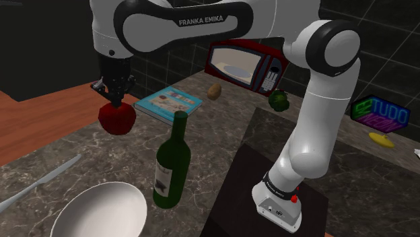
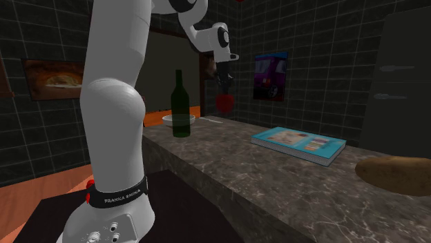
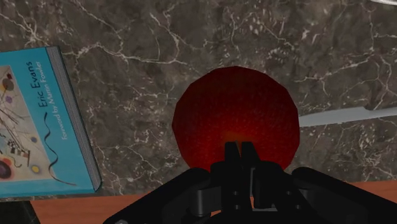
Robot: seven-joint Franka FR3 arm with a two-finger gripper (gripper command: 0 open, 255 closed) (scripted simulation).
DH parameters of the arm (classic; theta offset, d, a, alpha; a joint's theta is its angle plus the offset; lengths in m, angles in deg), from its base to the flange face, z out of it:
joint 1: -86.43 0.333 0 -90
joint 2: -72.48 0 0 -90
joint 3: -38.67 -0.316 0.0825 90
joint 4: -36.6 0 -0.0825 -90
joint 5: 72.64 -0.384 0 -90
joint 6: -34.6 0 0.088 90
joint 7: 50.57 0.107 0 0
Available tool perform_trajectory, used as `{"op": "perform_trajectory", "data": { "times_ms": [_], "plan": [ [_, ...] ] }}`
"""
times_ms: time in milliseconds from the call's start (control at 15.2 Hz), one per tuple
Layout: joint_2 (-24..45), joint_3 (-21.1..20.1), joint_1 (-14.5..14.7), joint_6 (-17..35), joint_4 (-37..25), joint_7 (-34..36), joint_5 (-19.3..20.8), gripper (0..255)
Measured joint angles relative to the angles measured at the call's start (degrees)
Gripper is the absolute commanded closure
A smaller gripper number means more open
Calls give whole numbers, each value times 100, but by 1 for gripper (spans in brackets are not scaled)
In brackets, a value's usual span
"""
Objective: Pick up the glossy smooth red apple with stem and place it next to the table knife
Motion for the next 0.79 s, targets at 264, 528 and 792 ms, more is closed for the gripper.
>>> {"op": "perform_trajectory", "data": {
  "times_ms": [264, 528, 792],
  "plan": [
    [80, 19, 5, 256, 189, 49, 58, 255],
    [147, 38, 8, 529, 406, 106, 116, 255],
    [237, 67, 12, 829, 632, 170, 193, 255]
  ]
}}
